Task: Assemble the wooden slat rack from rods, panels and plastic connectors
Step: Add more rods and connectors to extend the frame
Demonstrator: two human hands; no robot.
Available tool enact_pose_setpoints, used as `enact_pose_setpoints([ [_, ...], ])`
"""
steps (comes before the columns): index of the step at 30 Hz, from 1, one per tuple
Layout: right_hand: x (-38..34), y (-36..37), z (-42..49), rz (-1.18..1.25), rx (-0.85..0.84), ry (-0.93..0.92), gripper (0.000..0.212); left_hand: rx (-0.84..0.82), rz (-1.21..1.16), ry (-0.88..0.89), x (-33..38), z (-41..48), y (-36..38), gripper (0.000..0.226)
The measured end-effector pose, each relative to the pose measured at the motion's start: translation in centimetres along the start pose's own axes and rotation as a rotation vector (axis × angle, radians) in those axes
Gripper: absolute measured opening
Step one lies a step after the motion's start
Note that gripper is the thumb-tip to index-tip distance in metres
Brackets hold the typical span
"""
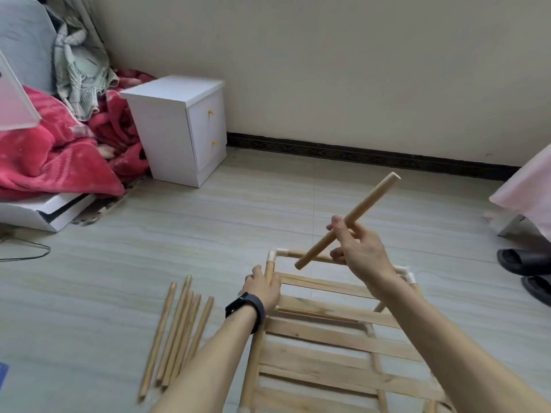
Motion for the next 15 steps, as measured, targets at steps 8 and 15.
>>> enact_pose_setpoints([
  [8, -0.1, 3.8, 3.7, -0.096, 0.114, -0.136, 0.031, 0.151, 0.105, 0.026, -0.7, 0.4, 1.3, 0.045],
  [15, 0.4, 5.5, 5.3, -0.16, 0.132, -0.163, 0.034, 0.204, 0.217, 0.036, -0.3, 0.6, 1.5, 0.042],
])
Point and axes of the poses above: each hand's wrist, its own z-axis towards the middle knuckle, its own y-axis out of the palm, x = y × z, the point moved 5 cm from there along z, towards the middle knuckle, and after that the axes turned 2 degrees about -x, right-handed, at the moved point
